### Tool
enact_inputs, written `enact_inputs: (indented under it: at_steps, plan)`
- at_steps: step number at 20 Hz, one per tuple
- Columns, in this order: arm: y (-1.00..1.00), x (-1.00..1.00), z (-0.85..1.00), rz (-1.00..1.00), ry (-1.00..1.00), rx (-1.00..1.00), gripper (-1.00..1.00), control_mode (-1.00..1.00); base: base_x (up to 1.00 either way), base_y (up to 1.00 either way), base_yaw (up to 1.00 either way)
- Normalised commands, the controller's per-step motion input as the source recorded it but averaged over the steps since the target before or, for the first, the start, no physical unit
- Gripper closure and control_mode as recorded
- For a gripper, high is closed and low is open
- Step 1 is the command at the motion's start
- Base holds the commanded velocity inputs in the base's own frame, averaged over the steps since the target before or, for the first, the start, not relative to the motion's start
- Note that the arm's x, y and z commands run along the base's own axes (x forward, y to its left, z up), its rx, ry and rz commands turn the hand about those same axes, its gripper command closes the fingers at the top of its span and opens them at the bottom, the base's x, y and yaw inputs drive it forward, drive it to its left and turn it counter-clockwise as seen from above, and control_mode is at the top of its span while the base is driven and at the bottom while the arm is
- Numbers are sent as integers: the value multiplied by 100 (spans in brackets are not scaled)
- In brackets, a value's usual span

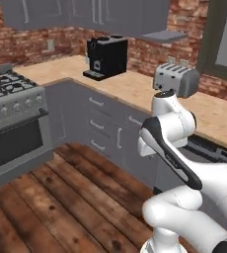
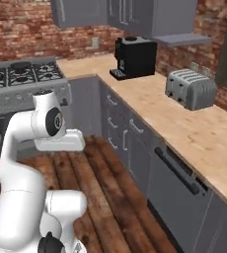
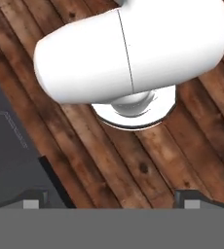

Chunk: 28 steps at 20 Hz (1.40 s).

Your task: Place one of the steaks on the plate and the other in the bowl. Then place the bowl in the fridge.

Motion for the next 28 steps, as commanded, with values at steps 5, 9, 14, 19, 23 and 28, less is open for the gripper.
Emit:
enact_inputs:
  at_steps: [5,9,14,19,23,28]
  plan:
    - [0,0,0,0,0,0,-100,100,13,-11,82]
    - [0,0,0,0,0,0,-100,100,29,-2,79]
    - [0,0,0,0,0,0,-100,100,40,-10,82]
    - [0,0,0,0,0,0,-100,100,20,-23,75]
    - [0,0,0,0,0,0,-100,100,100,0,36]
    - [0,0,0,0,0,0,-100,100,100,-6,4]
